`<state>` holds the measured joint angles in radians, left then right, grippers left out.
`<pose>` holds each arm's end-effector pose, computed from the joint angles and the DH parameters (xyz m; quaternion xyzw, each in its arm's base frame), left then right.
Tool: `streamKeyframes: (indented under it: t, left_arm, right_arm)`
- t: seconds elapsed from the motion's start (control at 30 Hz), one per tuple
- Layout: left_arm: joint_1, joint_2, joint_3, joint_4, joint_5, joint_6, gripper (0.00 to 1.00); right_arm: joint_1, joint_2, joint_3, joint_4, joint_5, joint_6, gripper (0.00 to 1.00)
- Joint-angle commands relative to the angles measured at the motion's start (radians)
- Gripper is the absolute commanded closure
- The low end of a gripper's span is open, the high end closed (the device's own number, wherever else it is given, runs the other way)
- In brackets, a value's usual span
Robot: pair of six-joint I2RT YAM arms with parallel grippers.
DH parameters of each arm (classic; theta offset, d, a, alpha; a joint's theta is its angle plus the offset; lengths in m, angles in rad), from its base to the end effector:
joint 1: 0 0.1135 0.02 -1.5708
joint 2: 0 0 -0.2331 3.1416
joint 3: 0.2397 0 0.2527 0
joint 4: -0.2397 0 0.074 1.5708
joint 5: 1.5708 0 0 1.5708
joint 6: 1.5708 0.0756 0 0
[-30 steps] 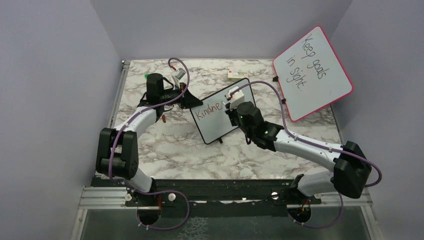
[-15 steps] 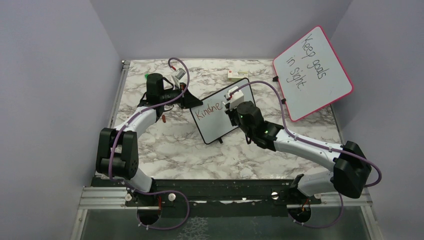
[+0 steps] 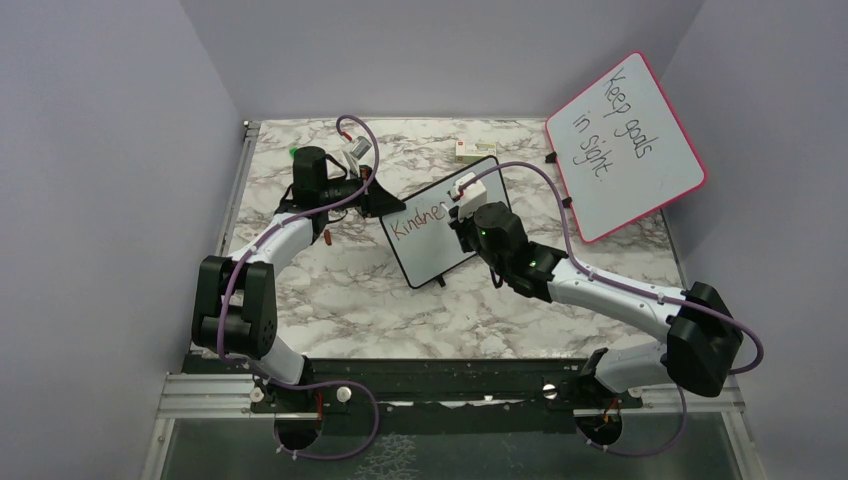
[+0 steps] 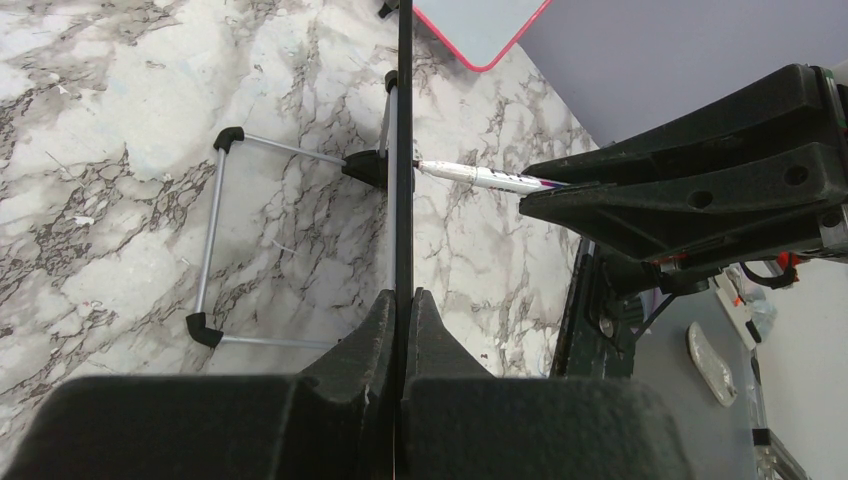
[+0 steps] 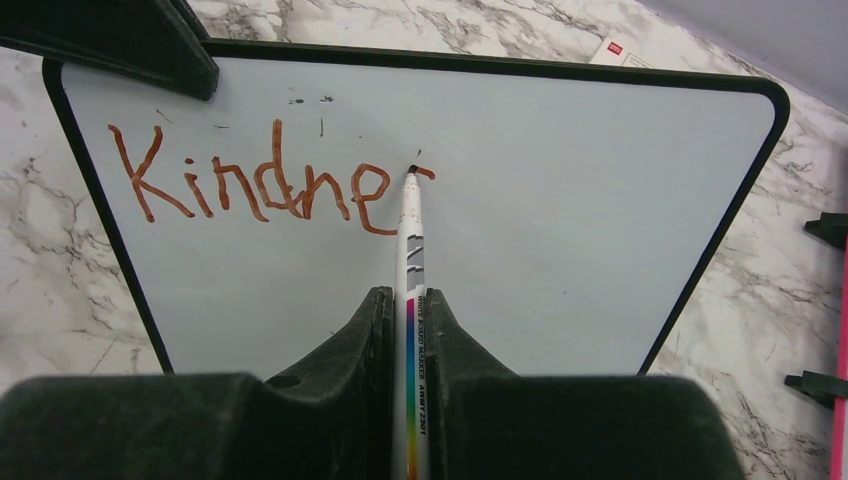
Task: Write a sentence on the whiteboard
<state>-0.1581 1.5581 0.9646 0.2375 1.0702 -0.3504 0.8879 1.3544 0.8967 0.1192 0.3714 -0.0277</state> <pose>0.3426 -0.1218 0.2206 0.2219 0.7310 -0.5287 0.3699 0.2440 0.2565 0.2385 -0.2588 0.7666 0.0999 0.5791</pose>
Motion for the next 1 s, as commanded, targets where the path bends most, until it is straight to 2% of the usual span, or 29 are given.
streamKeyframes:
  t: [0.0, 0.5, 0.97]
  left_arm:
    - [-0.001, 0.009, 0.008, -0.042, 0.031, 0.019, 1.00]
    - [-0.001, 0.012, 0.010, -0.043, 0.028, 0.019, 1.00]
    - [-0.001, 0.008, 0.009, -0.046, 0.028, 0.021, 1.00]
  right_arm:
    - [-0.004, 0.003, 0.029, 0.003, -0.048, -0.008, 0.99]
    - [-0.004, -0.010, 0.012, -0.060, -0.054, -0.002, 0.99]
    - [-0.004, -0.015, 0.001, -0.100, 0.051, 0.007, 0.99]
